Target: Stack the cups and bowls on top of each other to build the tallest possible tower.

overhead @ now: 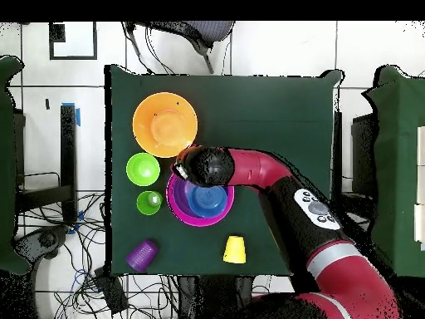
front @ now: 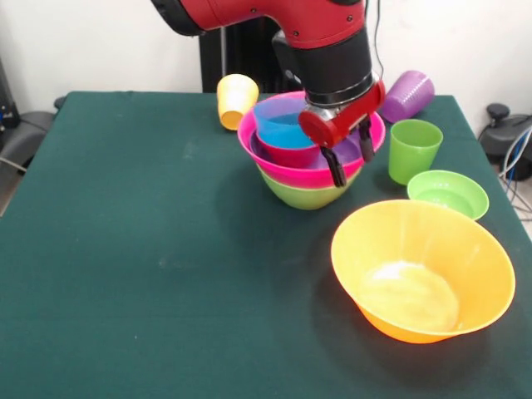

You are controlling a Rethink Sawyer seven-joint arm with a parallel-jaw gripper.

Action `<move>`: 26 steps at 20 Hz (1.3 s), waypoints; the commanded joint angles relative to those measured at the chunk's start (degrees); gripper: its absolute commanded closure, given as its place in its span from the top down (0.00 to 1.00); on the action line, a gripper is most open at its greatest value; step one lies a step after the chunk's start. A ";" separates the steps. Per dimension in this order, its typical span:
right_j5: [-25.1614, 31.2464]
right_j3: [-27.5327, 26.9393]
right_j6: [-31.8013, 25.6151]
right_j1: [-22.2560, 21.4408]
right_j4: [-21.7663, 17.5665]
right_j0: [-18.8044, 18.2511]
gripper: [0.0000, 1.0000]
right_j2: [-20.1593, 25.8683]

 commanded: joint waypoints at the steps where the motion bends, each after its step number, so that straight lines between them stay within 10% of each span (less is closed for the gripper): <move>1: 6.13 0.17 -1.53 -0.77 -6.42 -1.48 1.00 -2.49; 12: 11.21 0.34 -4.59 -2.63 -11.87 -3.35 1.00 -2.75; 26: -2.20 2.69 1.67 -2.86 -9.65 -5.77 1.00 4.03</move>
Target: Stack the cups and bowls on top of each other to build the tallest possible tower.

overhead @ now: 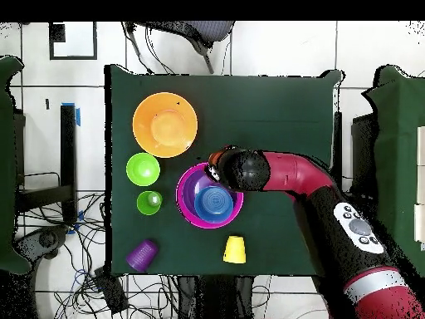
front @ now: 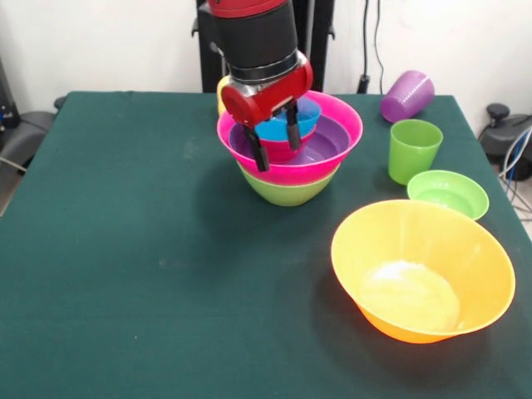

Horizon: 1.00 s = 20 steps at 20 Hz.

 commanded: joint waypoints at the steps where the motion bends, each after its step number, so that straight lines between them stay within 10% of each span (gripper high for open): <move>1: -4.98 2.07 2.44 2.14 -2.91 0.77 1.00 4.35; 12: -13.81 -0.76 8.72 8.43 5.06 0.53 1.00 12.17; 20: -16.35 -6.60 8.38 11.73 2.60 5.33 1.00 5.28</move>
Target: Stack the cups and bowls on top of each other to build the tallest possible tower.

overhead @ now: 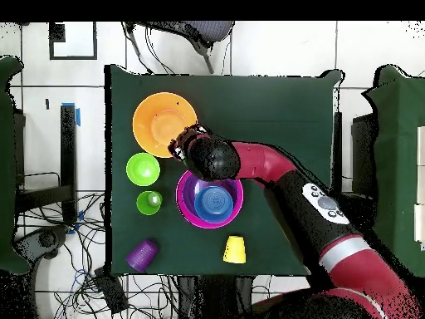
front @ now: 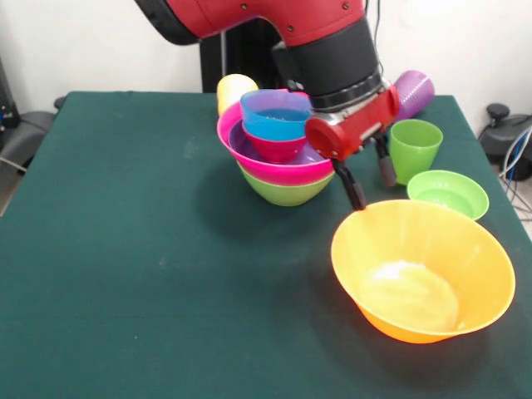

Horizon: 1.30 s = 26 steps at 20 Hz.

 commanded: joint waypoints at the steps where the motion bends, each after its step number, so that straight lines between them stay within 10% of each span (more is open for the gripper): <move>1: -3.64 -6.10 8.02 5.61 -2.49 4.12 1.00 -3.62; 11: -9.19 -13.25 10.86 8.06 -4.29 10.65 1.00 -14.17; 26: -12.94 -13.87 8.87 8.14 -3.48 12.36 1.00 -16.92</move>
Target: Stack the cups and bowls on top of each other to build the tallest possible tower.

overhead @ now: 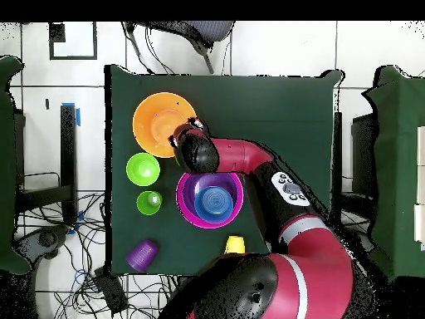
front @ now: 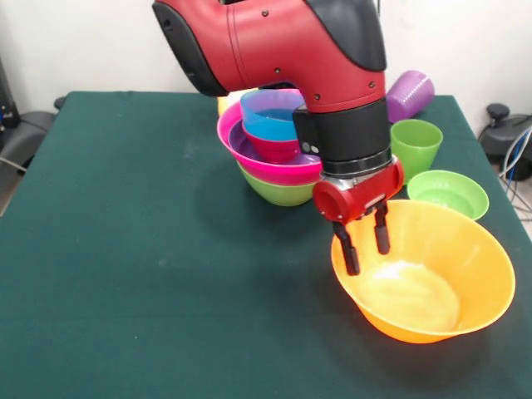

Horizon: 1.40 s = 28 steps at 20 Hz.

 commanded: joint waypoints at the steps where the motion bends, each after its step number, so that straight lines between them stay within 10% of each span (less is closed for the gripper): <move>1: -4.19 -4.12 9.19 1.48 -3.14 1.42 1.00 -4.60; 15: 6.67 -1.19 3.24 6.68 -1.89 -3.00 1.00 -1.22; 28: 4.92 -1.16 6.03 3.66 0.15 -2.63 1.00 1.25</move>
